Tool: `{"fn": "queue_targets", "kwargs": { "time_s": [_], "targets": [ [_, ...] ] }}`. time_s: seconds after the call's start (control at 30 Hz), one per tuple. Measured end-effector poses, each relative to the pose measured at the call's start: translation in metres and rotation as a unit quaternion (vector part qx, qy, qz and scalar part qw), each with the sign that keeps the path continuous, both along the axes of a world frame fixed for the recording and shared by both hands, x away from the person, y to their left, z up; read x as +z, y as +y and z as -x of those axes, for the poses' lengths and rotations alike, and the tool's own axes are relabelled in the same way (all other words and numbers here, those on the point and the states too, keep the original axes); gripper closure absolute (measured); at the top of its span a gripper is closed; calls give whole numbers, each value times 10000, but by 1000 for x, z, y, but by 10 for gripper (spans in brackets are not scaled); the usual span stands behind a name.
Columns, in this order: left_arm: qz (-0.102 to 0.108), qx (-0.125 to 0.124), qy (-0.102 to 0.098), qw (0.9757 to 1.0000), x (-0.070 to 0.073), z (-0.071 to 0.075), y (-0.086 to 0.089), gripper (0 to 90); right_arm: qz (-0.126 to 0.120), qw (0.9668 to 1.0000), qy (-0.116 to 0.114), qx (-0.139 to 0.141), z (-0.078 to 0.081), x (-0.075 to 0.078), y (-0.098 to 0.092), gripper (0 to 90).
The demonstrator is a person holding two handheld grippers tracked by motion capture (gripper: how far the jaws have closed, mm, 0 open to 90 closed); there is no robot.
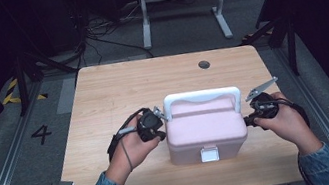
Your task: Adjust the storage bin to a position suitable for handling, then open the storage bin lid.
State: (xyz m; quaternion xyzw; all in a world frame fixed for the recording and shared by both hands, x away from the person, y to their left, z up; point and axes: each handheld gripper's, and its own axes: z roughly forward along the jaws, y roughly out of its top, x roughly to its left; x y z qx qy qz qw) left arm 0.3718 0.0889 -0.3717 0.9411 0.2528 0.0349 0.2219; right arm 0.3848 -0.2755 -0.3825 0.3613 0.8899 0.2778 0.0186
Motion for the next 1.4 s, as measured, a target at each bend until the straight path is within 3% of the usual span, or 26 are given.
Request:
{"fn": "queue_targets", "kwargs": {
  "time_s": [0.07, 0.17, 0.27, 0.37, 0.4, 0.5, 0.6, 0.8, 0.93, 1.03, 1.2, 1.4],
  "targets": [
    [-56, 21, -73, 10000, 0, 11, 6, 900, 0, 10000, -9, 94, 9, 0, 7, 900],
    [-89, 5, 36, 10000, -4, 19, 14, 900, 108, 9996, 4, 243, 20, 2, 17, 900],
    [101, 35, 120, 9999, -8, 22, 20, 900, 102, 9995, 6, 295, 25, 2, 22, 900],
    [152, 54, 137, 9998, -7, 22, 23, 876, 63, 9996, -42, 274, 24, 2, 21, 900],
    [81, 57, 95, 9999, -1, 23, 26, 819, -13, 9996, -108, 254, 25, 5, 18, 896],
    [-11, 95, 22, 10000, 8, 25, 30, 795, 68, 9995, -171, 269, 26, 8, 13, 842],
    [-148, 144, -80, 9998, 20, 26, 36, 694, 51, 9995, -202, 228, 29, 11, 4, 790],
    [-37, 261, -380, 9989, 51, 21, 40, 524, 38, 9998, -206, 71, 32, 13, -10, 684],
    [277, 316, -601, 9973, 74, 12, 38, 442, 13, 9997, -224, -39, 36, 16, -17, 675],
    [482, 237, -727, 9959, 84, 6, 31, 361, 28, 9996, -217, -149, 38, 15, -24, 671],
    [625, 15, -845, 9945, 89, -6, 11, 282, -15, 9996, -199, -201, 40, 14, -29, 663],
    [667, -216, -845, 9940, 82, -18, -13, 343, -80, 9994, -243, -230, 44, 16, -34, 659]
  ]
}}
